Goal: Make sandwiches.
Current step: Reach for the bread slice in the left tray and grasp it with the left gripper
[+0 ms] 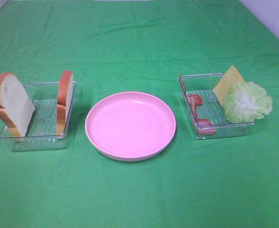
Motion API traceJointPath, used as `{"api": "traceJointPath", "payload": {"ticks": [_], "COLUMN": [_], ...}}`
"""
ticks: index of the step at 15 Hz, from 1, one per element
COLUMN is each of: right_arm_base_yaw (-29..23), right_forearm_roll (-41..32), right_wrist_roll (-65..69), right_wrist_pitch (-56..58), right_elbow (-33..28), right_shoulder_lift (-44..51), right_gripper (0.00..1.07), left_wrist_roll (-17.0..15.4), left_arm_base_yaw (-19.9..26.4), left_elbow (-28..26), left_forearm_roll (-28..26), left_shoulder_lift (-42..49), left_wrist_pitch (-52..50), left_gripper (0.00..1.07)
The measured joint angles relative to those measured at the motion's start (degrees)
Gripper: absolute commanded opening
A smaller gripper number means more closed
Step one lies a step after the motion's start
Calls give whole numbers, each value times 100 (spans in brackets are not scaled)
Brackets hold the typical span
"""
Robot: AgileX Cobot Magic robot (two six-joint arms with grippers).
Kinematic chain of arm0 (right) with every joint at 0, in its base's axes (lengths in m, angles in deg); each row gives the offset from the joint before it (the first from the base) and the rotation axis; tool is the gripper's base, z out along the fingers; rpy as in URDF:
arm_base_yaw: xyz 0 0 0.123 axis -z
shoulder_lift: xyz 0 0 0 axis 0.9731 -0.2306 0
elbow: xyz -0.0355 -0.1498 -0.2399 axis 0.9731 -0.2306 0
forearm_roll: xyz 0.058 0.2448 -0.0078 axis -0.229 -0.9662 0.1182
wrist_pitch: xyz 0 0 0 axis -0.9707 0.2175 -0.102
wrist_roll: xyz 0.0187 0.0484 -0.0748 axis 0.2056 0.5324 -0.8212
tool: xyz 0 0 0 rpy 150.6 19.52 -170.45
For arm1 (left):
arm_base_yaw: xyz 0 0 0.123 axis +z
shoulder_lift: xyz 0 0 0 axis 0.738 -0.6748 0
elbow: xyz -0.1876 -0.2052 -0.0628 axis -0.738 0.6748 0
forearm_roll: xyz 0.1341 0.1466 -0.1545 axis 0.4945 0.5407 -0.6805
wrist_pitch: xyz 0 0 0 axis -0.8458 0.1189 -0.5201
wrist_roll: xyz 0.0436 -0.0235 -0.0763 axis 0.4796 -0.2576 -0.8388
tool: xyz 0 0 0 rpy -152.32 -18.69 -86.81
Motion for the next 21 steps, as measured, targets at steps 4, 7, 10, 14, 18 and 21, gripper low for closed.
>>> {"api": "traceJointPath", "payload": {"ticks": [4,7,10,14,18,21], "right_arm_base_yaw": [0,0,0,0,0,0], "right_forearm_roll": [0,0,0,0,0,0], "right_wrist_roll": [0,0,0,0,0,0], "right_wrist_pitch": [0,0,0,0,0,0], "right_elbow": [0,0,0,0,0,0], "right_shoulder_lift": [0,0,0,0,0,0], "right_gripper": [71,71,71,71,71,71], "left_wrist_roll": [0,0,0,0,0,-40], "left_arm_base_yaw": [0,0,0,0,0,0], "left_elbow": [0,0,0,0,0,0], "left_forearm_roll": [0,0,0,0,0,0], "left_shoulder_lift": [0,0,0,0,0,0], "left_wrist_pitch": [0,0,0,0,0,0], "left_gripper": [81,81,81,81,81,81]}}
